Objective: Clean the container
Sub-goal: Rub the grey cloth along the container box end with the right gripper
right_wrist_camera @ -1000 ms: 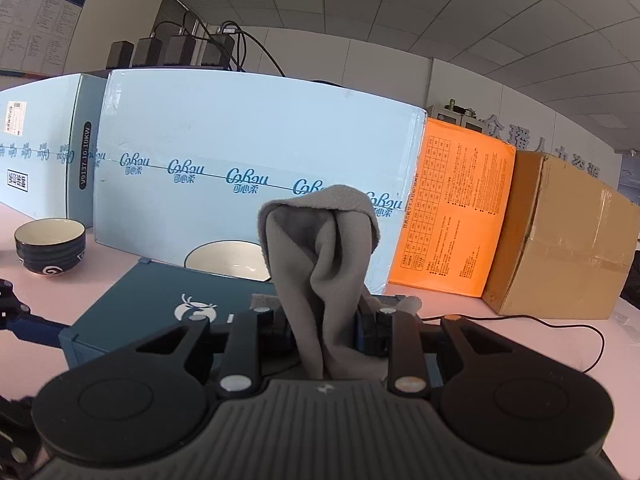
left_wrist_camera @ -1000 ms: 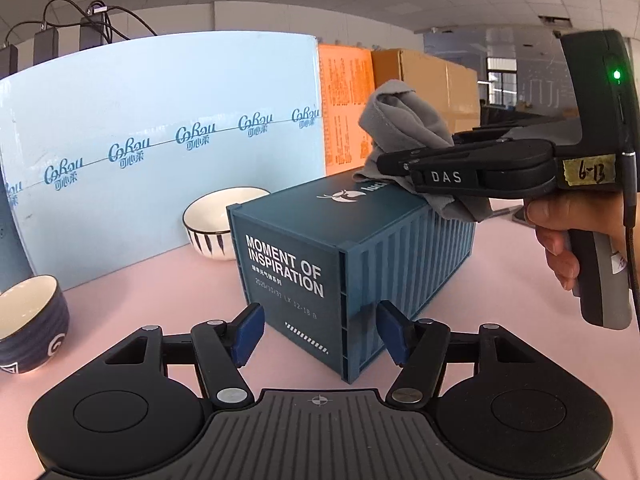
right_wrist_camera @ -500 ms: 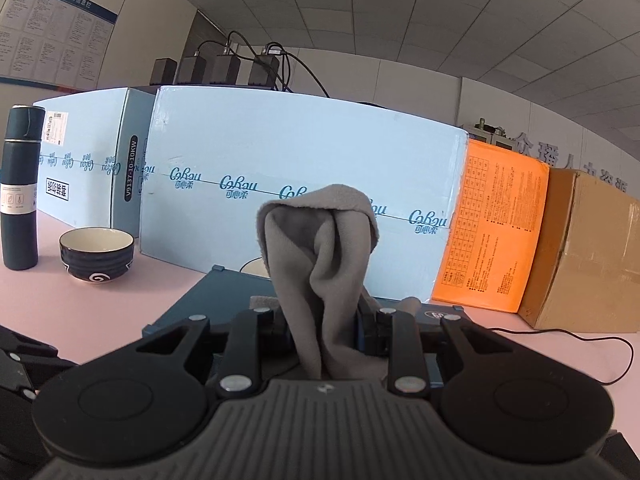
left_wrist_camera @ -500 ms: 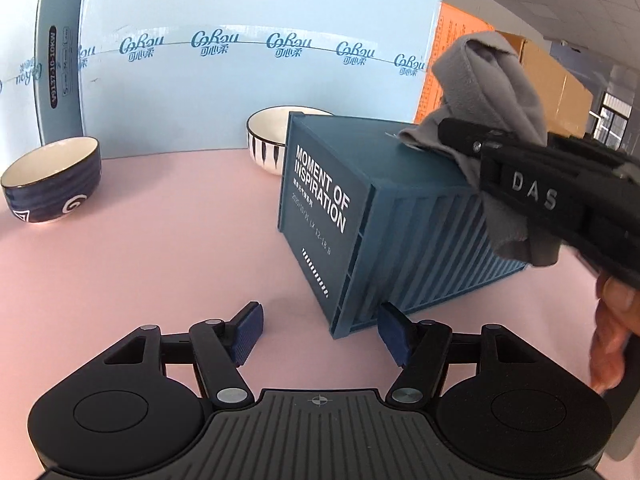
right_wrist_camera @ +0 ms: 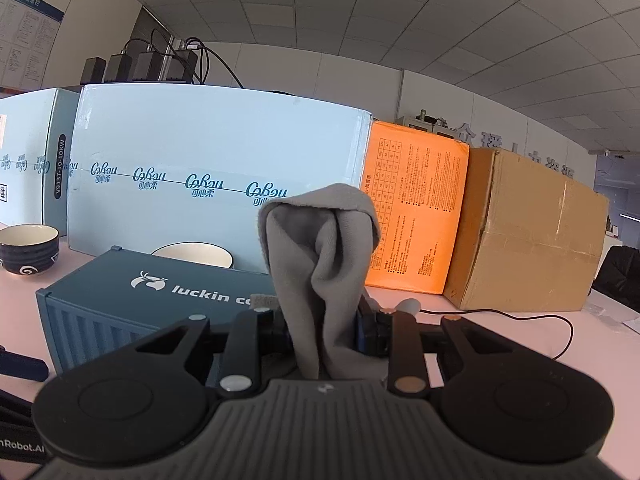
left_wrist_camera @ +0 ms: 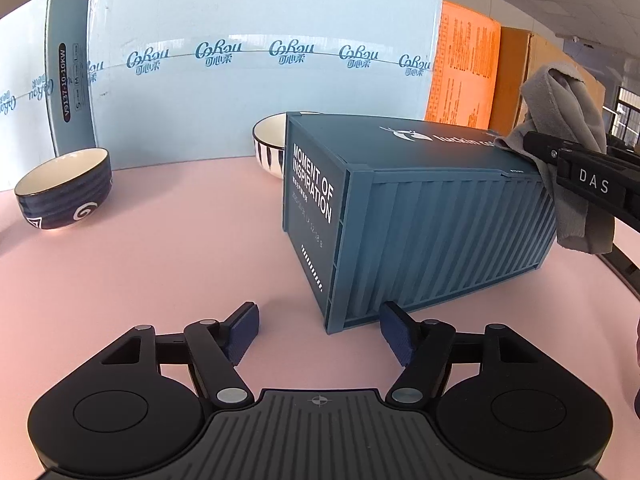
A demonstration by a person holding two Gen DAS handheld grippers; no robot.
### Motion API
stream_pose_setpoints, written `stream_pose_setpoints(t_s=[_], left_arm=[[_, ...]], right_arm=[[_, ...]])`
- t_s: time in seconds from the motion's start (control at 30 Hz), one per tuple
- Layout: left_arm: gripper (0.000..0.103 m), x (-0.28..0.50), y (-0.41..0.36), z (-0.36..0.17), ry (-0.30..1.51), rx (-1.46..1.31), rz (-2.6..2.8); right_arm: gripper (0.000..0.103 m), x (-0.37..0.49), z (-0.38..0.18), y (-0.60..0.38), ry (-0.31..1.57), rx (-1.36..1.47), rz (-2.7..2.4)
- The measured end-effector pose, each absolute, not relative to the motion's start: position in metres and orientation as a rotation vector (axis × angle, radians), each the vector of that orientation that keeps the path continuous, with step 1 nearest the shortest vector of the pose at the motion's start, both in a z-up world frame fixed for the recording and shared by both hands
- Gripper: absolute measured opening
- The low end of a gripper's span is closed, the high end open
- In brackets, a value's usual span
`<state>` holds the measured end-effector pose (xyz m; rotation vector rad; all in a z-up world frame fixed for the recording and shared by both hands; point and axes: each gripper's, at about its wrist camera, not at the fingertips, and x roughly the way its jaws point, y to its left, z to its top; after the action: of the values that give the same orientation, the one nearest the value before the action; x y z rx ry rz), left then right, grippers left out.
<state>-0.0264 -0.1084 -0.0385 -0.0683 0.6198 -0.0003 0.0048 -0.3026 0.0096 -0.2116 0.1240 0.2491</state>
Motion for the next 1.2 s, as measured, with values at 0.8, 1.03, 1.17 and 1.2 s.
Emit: stream_pose_setpoints(t_s=[0.8,1.03,1.17,1.2], left_arm=[[0.069,-0.029,-0.11,-0.039,0.61,-0.091,-0.009],[0.07,-0.031,-0.109,-0.04,0.609,-0.101,-0.016],[0.071,-0.031,-0.107,-0.04,0.608,-0.109,-0.021],[0.071,-0.031,-0.107,-0.04,0.608,-0.111,-0.022]], right_arm=[[0.028,-0.017,0.01,-0.245,0.082,-0.299,0.406],[0.029,0.006,0.011,-0.283,0.122,-0.252,0.282],[0.029,0.02,0.012,-0.306,0.145,-0.222,0.206],[0.029,0.023,0.012,-0.311,0.149,-0.219,0.191]])
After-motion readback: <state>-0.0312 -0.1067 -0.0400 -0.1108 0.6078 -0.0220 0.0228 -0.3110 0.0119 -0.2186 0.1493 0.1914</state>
